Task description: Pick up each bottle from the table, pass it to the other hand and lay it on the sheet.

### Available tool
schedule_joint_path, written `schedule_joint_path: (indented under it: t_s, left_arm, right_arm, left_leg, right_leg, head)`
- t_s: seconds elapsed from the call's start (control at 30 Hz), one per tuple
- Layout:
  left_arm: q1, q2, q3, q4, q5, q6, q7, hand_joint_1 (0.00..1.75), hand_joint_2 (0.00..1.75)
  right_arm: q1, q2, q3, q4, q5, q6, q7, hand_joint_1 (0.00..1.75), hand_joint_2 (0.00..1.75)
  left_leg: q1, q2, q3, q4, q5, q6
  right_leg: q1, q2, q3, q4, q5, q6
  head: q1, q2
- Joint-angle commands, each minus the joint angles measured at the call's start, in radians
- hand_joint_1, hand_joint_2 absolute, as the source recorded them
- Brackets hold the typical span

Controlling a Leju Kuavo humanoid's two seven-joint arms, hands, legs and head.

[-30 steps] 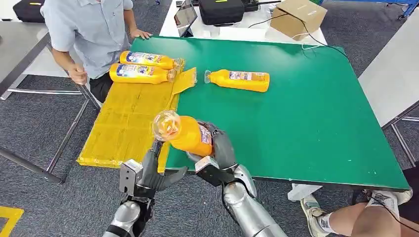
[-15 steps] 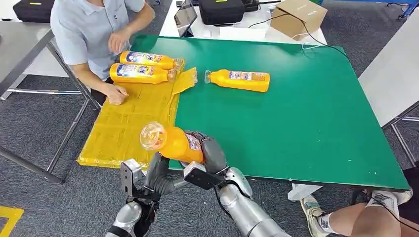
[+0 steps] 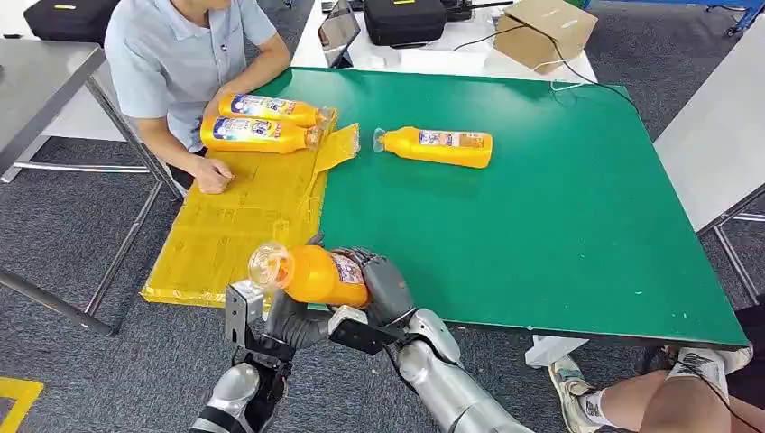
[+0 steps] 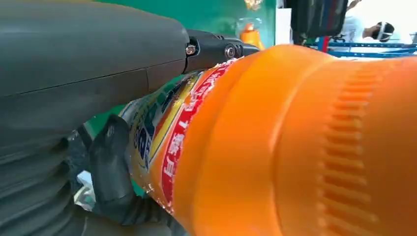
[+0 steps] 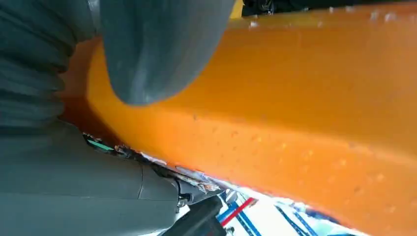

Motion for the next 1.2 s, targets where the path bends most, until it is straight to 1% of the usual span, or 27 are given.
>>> schedule_joint_path:
  t_s: [0.03, 0.07, 0.17, 0.23, 0.3, 0.4, 0.43, 0.47, 0.5, 0.53, 0.57, 0.6, 0.63, 0.67, 0.77, 0.8, 0.87, 0.9, 0.93, 0.97, 1.0, 1.03, 1.07, 1.1, 1.13, 1.17, 1.2]
  left_arm:
    - [-0.079, 0.008, -0.022, 0.117, 0.026, -0.013, -0.005, 0.0, 1.75]
    - [-0.079, 0.008, -0.022, 0.117, 0.026, -0.013, -0.005, 0.0, 1.75]
    - [-0.078, 0.008, -0.019, 0.113, 0.05, -0.032, -0.005, 0.0, 1.75]
    - [-0.078, 0.0, -0.007, 0.108, 0.066, -0.029, -0.017, 0.0, 1.75]
    - [-0.082, -0.015, 0.016, 0.109, 0.152, -0.068, -0.002, 1.75, 1.75]
    - [-0.089, -0.02, 0.026, 0.111, 0.228, -0.108, 0.007, 1.75, 1.75]
    - [-0.089, -0.022, 0.027, 0.111, 0.238, -0.114, 0.009, 1.75, 1.75]
    - [-0.092, -0.025, 0.029, 0.11, 0.242, -0.11, 0.007, 1.75, 1.75]
    - [-0.092, -0.03, 0.035, 0.109, 0.255, -0.109, 0.005, 1.75, 1.75]
    - [-0.093, -0.032, 0.041, 0.107, 0.265, -0.107, 0.005, 1.75, 1.75]
    - [-0.094, -0.038, 0.054, 0.103, 0.283, -0.097, 0.005, 1.75, 1.75]
    - [-0.096, -0.04, 0.062, 0.104, 0.308, -0.104, 0.02, 1.75, 1.75]
    - [-0.097, -0.04, 0.063, 0.104, 0.313, -0.107, 0.023, 1.75, 1.75]
    - [-0.102, -0.043, 0.075, 0.108, 0.344, -0.121, 0.03, 1.75, 1.75]
    - [-0.102, -0.043, 0.075, 0.108, 0.344, -0.121, 0.03, 1.75, 1.75]
    - [-0.102, -0.043, 0.075, 0.108, 0.344, -0.121, 0.03, 1.75, 1.75]
    - [-0.103, -0.045, 0.077, 0.113, 0.357, -0.13, 0.034, 1.75, 1.75]
    - [-0.103, -0.045, 0.077, 0.113, 0.357, -0.13, 0.034, 1.75, 1.75]
    - [-0.107, -0.04, 0.079, 0.121, 0.369, -0.137, 0.038, 1.75, 1.75]
    - [-0.107, -0.04, 0.079, 0.121, 0.369, -0.137, 0.038, 1.75, 1.75]
    - [-0.117, -0.035, 0.081, 0.135, 0.368, -0.13, 0.037, 1.75, 1.75]
    - [-0.123, -0.032, 0.085, 0.142, 0.368, -0.127, 0.037, 1.75, 1.75]
    - [-0.145, -0.022, 0.091, 0.17, 0.327, -0.056, 0.03, 1.75, 1.75]
    - [-0.159, -0.015, 0.1, 0.188, 0.306, -0.017, 0.025, 1.75, 1.75]
    - [-0.188, -0.01, 0.111, 0.223, 0.241, 0.089, 0.001, 1.75, 1.75]
    - [-0.205, 0.0, 0.114, 0.234, 0.221, 0.112, -0.004, 1.75, 1.75]
    - [-0.246, 0.019, 0.126, 0.293, 0.172, 0.172, 0.001, 1.75, 1.75]
  right_arm:
    - [-0.056, 0.017, 0.086, 0.11, 0.021, 0.018, 0.0, 1.75, 1.75]
    - [-0.056, 0.017, 0.086, 0.11, 0.021, 0.018, 0.0, 1.75, 1.75]
    - [-0.059, 0.023, 0.094, 0.122, 0.024, 0.02, -0.003, 1.75, 1.75]
    - [-0.056, 0.032, 0.104, 0.131, 0.021, 0.035, -0.011, 1.75, 1.75]
    - [-0.048, 0.039, 0.129, 0.138, 0.001, 0.049, -0.022, 1.75, 1.75]
    - [-0.053, 0.039, 0.177, 0.148, -0.019, 0.035, -0.025, 1.75, 1.75]
    - [-0.056, 0.039, 0.183, 0.147, -0.027, 0.04, -0.023, 1.75, 1.75]
    - [-0.058, 0.039, 0.193, 0.144, -0.036, 0.043, -0.017, 1.75, 1.75]
    - [-0.059, 0.039, 0.202, 0.147, -0.043, 0.048, -0.01, 1.75, 1.75]
    - [-0.061, 0.039, 0.21, 0.149, -0.055, 0.061, 0.001, 1.75, 1.75]
    - [-0.063, 0.039, 0.223, 0.154, -0.073, 0.084, 0.018, 0.45, 1.75]
    - [-0.065, 0.039, 0.235, 0.158, -0.073, 0.077, 0.023, 0.0, 1.75]
    - [-0.066, 0.039, 0.239, 0.16, -0.071, 0.078, 0.022, 0.0, 1.75]
    - [-0.071, 0.039, 0.245, 0.168, -0.074, 0.085, 0.012, 0.0, 1.75]
    - [-0.071, 0.039, 0.245, 0.168, -0.074, 0.085, 0.012, 0.0, 1.75]
    - [-0.071, 0.039, 0.245, 0.168, -0.074, 0.085, 0.012, 0.0, 1.75]
    - [-0.073, 0.039, 0.248, 0.17, -0.076, 0.09, 0.011, 0.0, 1.75]
    - [-0.073, 0.039, 0.248, 0.17, -0.076, 0.09, 0.011, 0.0, 1.75]
    - [-0.073, 0.039, 0.253, 0.17, -0.081, 0.089, 0.009, 0.0, 1.75]
    - [-0.073, 0.039, 0.253, 0.17, -0.081, 0.089, 0.009, 0.0, 0.0]
    - [-0.072, 0.039, 0.258, 0.172, -0.08, 0.067, 0.009, 0.0, 0.0]
    - [-0.072, 0.039, 0.259, 0.174, -0.08, 0.063, 0.01, 0.0, 0.0]
    - [-0.071, 0.039, 0.255, 0.176, -0.088, 0.051, 0.012, 0.0, 0.0]
    - [-0.069, 0.039, 0.248, 0.174, -0.094, 0.046, 0.01, 0.0, 0.0]
    - [-0.067, 0.039, 0.239, 0.171, -0.095, 0.024, 0.005, 0.0, 0.0]
    - [-0.068, 0.038, 0.237, 0.171, -0.092, 0.019, 0.007, 0.0, 0.0]
    - [-0.066, 0.032, 0.224, 0.156, -0.08, -0.018, 0.017, 0.0, 0.0]
  left_leg:
    - [0.0, 0.0, 0.003, -0.001, -0.001, -0.001]
    - [0.001, -0.001, 0.005, -0.001, -0.001, -0.001]
    - [0.0, 0.0, 0.003, -0.001, 0.0, -0.001]
    - [0.001, 0.0, 0.005, -0.001, -0.001, -0.001]
    - [0.0, 0.0, 0.004, -0.001, -0.001, -0.001]
    - [0.001, 0.0, 0.004, -0.001, -0.001, -0.001]
    - [0.001, 0.0, 0.005, -0.001, -0.001, -0.001]
    - [0.001, -0.001, 0.002, 0.0, 0.0, -0.001]
    - [0.001, -0.001, 0.005, -0.001, -0.002, -0.001]
    - [0.001, -0.001, 0.004, -0.001, -0.001, -0.001]
    - [0.001, -0.001, 0.002, 0.0, -0.001, -0.001]
    - [0.001, -0.001, 0.004, 0.0, -0.001, -0.001]
    - [0.001, -0.001, 0.006, 0.0, -0.002, -0.001]
    - [0.001, -0.001, 0.003, 0.0, -0.001, -0.001]
    - [0.001, -0.001, 0.004, 0.0, -0.001, -0.001]
    - [0.0, -0.002, 0.002, 0.0, 0.0, 0.0]
    - [0.001, -0.001, 0.005, -0.001, -0.002, -0.001]
    - [0.001, -0.002, 0.003, -0.001, -0.001, -0.001]
    - [0.001, -0.002, 0.004, 0.0, -0.001, -0.001]
    - [0.001, -0.002, 0.006, -0.001, -0.002, -0.001]
    - [0.001, -0.002, 0.004, -0.001, -0.001, -0.001]
    - [0.001, -0.002, 0.005, -0.001, -0.001, -0.001]
    - [0.001, -0.002, 0.005, -0.001, -0.001, -0.001]
    - [0.001, -0.002, 0.004, -0.001, -0.001, -0.001]
    - [0.001, -0.003, 0.005, -0.001, -0.001, -0.001]
    - [0.001, -0.002, 0.002, -0.001, 0.0, -0.001]
    - [0.001, -0.003, 0.004, -0.001, 0.0, -0.001]
  right_leg:
    - [0.0, -0.001, 0.003, -0.001, -0.001, -0.001]
    - [0.001, -0.002, 0.005, -0.001, -0.002, -0.002]
    - [0.001, -0.001, 0.003, -0.001, -0.001, -0.001]
    - [0.001, -0.002, 0.005, -0.001, -0.001, -0.002]
    - [0.001, -0.001, 0.004, -0.001, -0.001, -0.001]
    - [0.001, -0.002, 0.004, -0.001, -0.001, -0.001]
    - [0.001, -0.002, 0.005, -0.001, -0.002, -0.002]
    - [0.001, -0.002, 0.002, -0.001, -0.001, -0.001]
    - [0.001, -0.003, 0.006, -0.001, -0.002, -0.002]
    - [0.001, -0.002, 0.004, -0.001, -0.002, -0.002]
    - [0.001, -0.002, 0.003, -0.001, -0.001, -0.001]
    - [0.001, -0.003, 0.005, -0.001, -0.002, -0.002]
    - [0.001, -0.003, 0.006, -0.001, -0.003, -0.002]
    - [0.001, -0.003, 0.004, -0.001, -0.002, -0.001]
    - [0.002, -0.003, 0.004, -0.001, -0.002, -0.002]
    - [0.0, -0.003, 0.002, 0.0, -0.001, -0.001]
    - [0.001, -0.003, 0.006, -0.001, -0.002, -0.002]
    - [0.001, -0.003, 0.003, -0.001, -0.001, -0.001]
    - [0.001, -0.004, 0.005, -0.001, -0.002, -0.002]
    - [0.002, -0.004, 0.007, -0.002, -0.002, -0.002]
    - [0.001, -0.004, 0.004, -0.001, -0.002, -0.001]
    - [0.001, -0.004, 0.006, -0.001, -0.002, -0.002]
    - [0.001, -0.004, 0.006, -0.001, -0.002, -0.002]
    - [0.001, -0.004, 0.005, -0.001, -0.002, -0.002]
    - [0.002, -0.005, 0.006, -0.001, -0.002, -0.002]
    - [0.001, -0.003, 0.002, -0.001, -0.001, -0.001]
    - [0.001, -0.005, 0.005, -0.001, -0.002, -0.002]
  head:
    - [0.0, 0.0]
    - [0.0, 0.0]
    - [0.0, 0.0]
    - [0.0, 0.0]
    - [0.0, 0.0]
    - [0.0, 0.0]
    - [0.0, 0.0]
    - [0.0, 0.0]
    - [0.0, 0.0]
    - [0.0, 0.0]
    - [0.0, 0.0]
    - [0.0, 0.0]
    - [0.0, 0.0]
    - [0.0, 0.0]
    - [0.0, 0.0]
    - [0.0, 0.0]
    - [0.0, 0.0]
    - [0.0, 0.0]
    - [0.0, 0.0]
    - [0.0, 0.0]
    - [0.0, 0.0]
    - [0.0, 0.0]
    - [0.0, 0.0]
    - [0.0, 0.0]
    - [0.0, 0.0]
    - [0.0, 0.0]
    - [0.0, 0.0]
